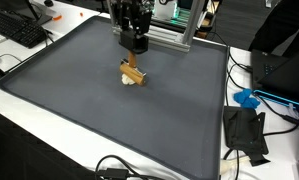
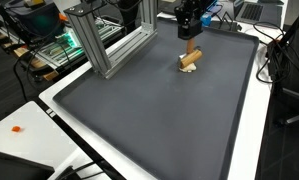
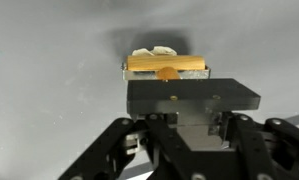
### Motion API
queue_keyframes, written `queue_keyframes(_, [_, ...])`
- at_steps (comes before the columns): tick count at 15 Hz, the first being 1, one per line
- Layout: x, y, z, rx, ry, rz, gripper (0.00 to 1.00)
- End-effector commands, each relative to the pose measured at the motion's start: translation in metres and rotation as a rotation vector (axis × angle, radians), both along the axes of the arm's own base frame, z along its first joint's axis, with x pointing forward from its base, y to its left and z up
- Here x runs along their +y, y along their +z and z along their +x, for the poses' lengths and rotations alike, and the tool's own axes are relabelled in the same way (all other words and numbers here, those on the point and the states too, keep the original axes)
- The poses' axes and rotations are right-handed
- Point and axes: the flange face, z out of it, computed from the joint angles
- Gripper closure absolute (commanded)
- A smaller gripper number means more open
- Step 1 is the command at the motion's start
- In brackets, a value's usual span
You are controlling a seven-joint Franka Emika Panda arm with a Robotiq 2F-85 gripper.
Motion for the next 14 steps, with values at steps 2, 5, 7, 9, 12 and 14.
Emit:
queue_keyframes(2, [-0.0059,-0.0152,0.0108,-0.051,-0.024,-0.023,0.76])
queue_keyframes(5, [-0.0083,-0.018,0.0145,-0.074,-0.036,-0.028,0.76])
queue_keyframes(7, [-0.0086,-0.0219,0.0145,-0.058,-0.034,-0.027,0.76])
queue_keyframes(9, [-0.0071,-0.0234,0.0125,-0.024,-0.025,-0.019,0.76])
queue_keyframes(12, [-0.0049,-0.0207,0.0085,0.017,0.011,-0.015,0.76])
queue_keyframes(14, [-0.0038,-0.0195,0.0061,0.052,0.044,-0.022,0.76])
